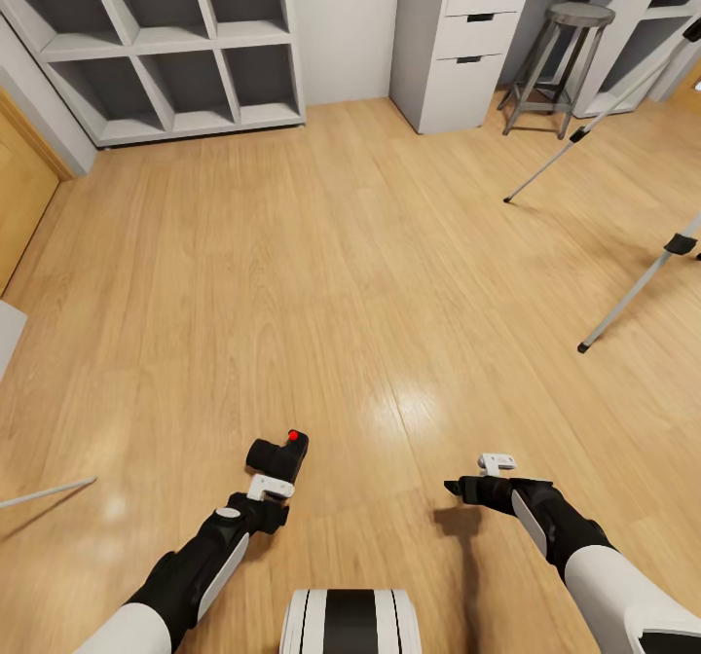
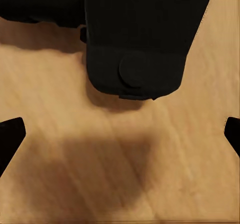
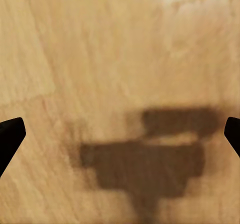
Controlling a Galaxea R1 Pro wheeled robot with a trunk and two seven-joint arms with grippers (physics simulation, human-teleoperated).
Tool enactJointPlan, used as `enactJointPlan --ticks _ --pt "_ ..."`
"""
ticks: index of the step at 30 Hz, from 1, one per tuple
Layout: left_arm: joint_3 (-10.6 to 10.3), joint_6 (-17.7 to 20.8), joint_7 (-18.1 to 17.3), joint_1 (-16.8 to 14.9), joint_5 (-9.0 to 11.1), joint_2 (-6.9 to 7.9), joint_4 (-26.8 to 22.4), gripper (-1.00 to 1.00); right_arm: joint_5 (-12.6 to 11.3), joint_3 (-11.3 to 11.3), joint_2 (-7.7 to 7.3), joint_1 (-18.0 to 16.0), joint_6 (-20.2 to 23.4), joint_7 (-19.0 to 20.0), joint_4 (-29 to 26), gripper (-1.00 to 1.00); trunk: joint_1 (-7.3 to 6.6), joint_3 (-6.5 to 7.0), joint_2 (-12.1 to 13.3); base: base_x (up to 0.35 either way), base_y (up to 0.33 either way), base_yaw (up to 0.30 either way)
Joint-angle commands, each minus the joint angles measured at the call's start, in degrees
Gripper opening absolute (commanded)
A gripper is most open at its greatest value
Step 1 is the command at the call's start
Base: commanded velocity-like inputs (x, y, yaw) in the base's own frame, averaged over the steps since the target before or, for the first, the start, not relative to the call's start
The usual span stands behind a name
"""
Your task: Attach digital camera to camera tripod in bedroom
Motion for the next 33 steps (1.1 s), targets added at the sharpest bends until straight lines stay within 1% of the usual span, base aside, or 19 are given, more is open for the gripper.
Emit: enactJointPlan --ticks 1,7,13,23,33 --pt "-0.74 0.26 0.36 -0.03 0.58 0.08 -0.02 1.00 -0.28 -0.19 0.01 0.00 0.43 0.16 -0.09 1.00 -0.01 -0.04 -0.01 0.000 0.000 0.000" --pt "-3.36 0.14 0.33 -0.01 0.61 0.13 0.28 1.00 -0.27 -0.25 0.00 0.00 0.43 0.16 -0.10 1.00 -0.01 -0.04 -0.01 0.000 0.000 0.000" --pt "-4.58 0.13 0.58 -0.04 0.65 0.03 0.38 1.00 -0.27 -0.27 0.00 0.00 0.43 0.17 -0.08 1.00 -0.01 -0.04 -0.01 0.009 0.000 0.000" --pt "-4.75 0.13 0.76 -0.05 0.57 -0.01 0.48 1.00 -0.27 -0.28 0.01 0.00 0.38 0.17 -0.10 1.00 -0.01 -0.04 -0.01 0.167 0.000 0.000" --pt "-4.64 0.13 1.06 -0.05 0.79 0.07 0.75 1.00 -0.27 -0.28 0.01 0.00 0.34 0.17 -0.08 1.00 -0.01 -0.04 -0.01 0.013 0.000 0.000"
